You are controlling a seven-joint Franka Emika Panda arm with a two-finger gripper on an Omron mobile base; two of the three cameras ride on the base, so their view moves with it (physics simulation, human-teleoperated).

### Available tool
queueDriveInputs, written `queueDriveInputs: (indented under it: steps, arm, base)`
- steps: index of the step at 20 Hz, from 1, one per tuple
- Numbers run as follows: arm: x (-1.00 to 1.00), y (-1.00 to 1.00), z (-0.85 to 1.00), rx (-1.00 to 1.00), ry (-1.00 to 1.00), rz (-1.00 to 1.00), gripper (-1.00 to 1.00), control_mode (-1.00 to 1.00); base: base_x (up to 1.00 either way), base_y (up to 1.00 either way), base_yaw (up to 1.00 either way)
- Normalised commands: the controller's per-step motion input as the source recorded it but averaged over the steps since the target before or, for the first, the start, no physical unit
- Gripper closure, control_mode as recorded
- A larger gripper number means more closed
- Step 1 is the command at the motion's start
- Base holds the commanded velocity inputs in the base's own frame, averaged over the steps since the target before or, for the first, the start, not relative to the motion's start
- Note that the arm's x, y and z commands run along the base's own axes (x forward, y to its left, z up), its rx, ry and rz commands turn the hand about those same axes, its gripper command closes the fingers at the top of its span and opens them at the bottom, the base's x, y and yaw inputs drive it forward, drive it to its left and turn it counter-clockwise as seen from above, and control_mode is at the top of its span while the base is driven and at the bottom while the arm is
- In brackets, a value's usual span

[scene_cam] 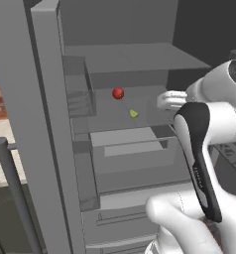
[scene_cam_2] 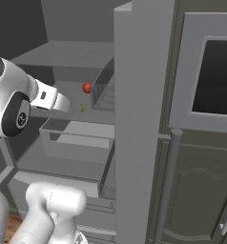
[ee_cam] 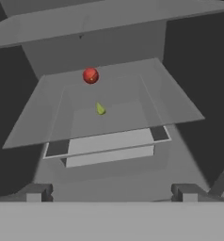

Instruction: Take the lemon wedge from the fridge and place it on the plate with fish on the dining counter.

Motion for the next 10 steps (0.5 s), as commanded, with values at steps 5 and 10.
queueDriveInputs:
  steps: [5,10]
  arm:
    - [0.95,0.00,-0.31,0.00,0.12,0.11,-1.00,-1.00]
    - [0.77,0.17,-0.34,0.00,0.14,0.15,-1.00,-1.00]
  base:
    - [0.00,0.00,0.00]
    - [0.00,0.00,0.00]
